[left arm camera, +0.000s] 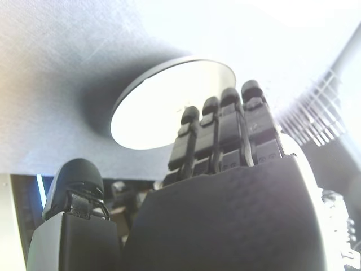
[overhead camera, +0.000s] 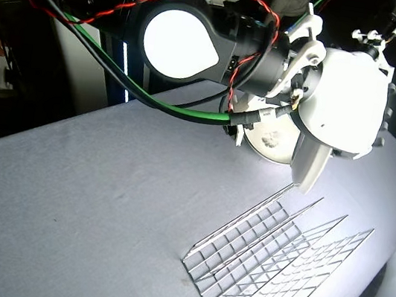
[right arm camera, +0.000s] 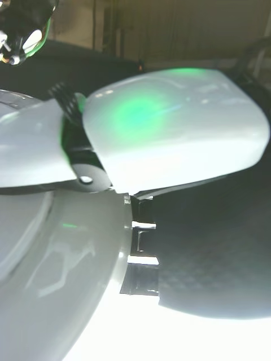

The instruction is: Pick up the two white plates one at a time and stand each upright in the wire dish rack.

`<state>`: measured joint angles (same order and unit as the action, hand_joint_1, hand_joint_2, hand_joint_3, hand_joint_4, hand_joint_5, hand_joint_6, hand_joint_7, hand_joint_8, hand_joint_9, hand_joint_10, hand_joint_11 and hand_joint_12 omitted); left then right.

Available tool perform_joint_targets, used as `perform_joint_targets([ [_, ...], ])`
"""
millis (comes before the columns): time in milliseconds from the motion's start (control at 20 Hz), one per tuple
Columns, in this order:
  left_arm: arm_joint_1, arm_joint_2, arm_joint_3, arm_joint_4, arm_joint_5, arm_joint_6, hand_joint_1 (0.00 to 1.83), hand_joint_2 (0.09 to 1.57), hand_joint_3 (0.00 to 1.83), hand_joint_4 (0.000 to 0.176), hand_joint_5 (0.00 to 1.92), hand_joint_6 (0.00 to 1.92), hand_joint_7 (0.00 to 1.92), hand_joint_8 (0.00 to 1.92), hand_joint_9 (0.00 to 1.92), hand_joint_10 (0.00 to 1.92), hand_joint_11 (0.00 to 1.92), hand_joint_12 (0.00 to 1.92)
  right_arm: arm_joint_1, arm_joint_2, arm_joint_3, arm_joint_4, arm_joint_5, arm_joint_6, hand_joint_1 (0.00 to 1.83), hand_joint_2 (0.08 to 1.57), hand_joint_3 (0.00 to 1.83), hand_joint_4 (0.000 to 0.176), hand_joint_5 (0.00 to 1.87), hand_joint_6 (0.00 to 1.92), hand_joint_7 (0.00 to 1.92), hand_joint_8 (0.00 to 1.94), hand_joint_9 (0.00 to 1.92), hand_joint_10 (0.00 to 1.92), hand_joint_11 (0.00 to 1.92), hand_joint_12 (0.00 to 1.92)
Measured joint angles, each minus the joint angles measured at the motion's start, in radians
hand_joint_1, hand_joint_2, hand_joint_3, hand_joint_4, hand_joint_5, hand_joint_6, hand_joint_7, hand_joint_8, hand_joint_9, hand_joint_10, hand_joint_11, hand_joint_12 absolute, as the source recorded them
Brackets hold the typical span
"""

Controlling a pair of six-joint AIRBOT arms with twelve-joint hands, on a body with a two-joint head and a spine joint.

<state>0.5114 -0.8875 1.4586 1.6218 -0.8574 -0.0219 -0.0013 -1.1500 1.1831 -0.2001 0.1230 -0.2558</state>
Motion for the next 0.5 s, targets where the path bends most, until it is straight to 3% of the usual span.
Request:
perform_joint_targets([
  [100, 0.007, -0.007, 0.002, 0.006, 0.000, -0.006, 0.00, 1.16, 0.00, 0.000, 0.01, 0.00, 0.00, 0.00, 0.00, 0.00, 0.00, 0.00, 0.018, 0.000, 0.013, 0.021, -0.018, 0.000, 1.51, 1.01, 0.00, 0.000, 1.13, 0.55, 1.28, 0.34, 1.23, 0.60, 0.94, 1.38],
  [500, 0.034, -0.016, 0.004, 0.011, 0.001, -0.032, 0.00, 1.16, 0.00, 0.000, 0.00, 0.00, 0.00, 0.00, 0.00, 0.00, 0.00, 0.00, 0.053, -0.006, 0.101, 0.112, -0.084, 0.000, 1.50, 1.02, 0.00, 0.000, 1.10, 0.61, 1.23, 0.44, 1.20, 0.63, 0.91, 1.41],
])
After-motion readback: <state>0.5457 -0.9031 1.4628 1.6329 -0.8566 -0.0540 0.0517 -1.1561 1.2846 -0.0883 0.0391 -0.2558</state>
